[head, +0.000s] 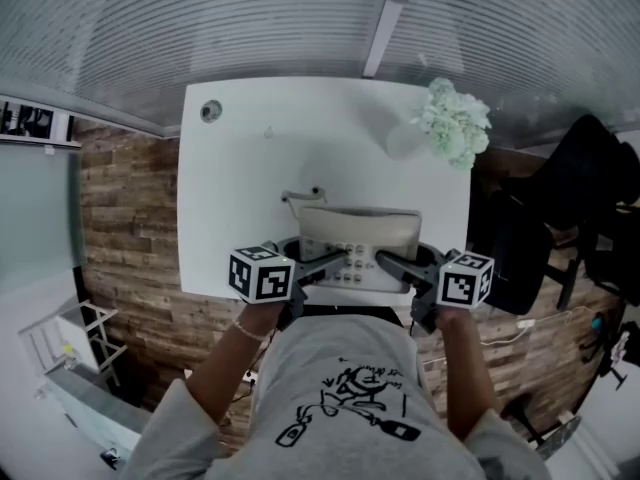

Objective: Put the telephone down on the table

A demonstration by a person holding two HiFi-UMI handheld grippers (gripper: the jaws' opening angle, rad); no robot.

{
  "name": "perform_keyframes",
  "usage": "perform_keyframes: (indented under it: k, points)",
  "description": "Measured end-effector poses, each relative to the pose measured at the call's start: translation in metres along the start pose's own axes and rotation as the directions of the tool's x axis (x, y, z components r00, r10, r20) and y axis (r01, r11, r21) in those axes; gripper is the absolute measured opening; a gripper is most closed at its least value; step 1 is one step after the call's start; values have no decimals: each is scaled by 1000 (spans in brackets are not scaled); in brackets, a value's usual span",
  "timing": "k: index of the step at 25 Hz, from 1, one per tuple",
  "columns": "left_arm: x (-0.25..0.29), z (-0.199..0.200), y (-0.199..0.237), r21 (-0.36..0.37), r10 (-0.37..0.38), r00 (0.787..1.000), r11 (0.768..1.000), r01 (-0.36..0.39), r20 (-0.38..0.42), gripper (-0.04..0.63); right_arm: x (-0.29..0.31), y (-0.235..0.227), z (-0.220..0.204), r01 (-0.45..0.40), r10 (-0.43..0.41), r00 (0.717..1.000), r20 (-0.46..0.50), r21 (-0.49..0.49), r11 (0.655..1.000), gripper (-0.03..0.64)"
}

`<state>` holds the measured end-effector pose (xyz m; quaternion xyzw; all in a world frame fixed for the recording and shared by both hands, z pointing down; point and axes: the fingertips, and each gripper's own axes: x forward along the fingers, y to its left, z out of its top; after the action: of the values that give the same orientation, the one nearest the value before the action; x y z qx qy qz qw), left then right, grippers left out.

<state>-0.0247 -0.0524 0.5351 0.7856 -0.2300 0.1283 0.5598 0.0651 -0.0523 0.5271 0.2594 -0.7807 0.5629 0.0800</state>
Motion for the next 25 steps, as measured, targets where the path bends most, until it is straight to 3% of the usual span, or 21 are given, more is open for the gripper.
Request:
perform_keyframes:
  k: [25]
  points:
    - [38, -24, 71, -69, 33, 999, 997, -36, -43, 311, 39, -71, -26, 14, -9, 998, -58, 88, 996, 287]
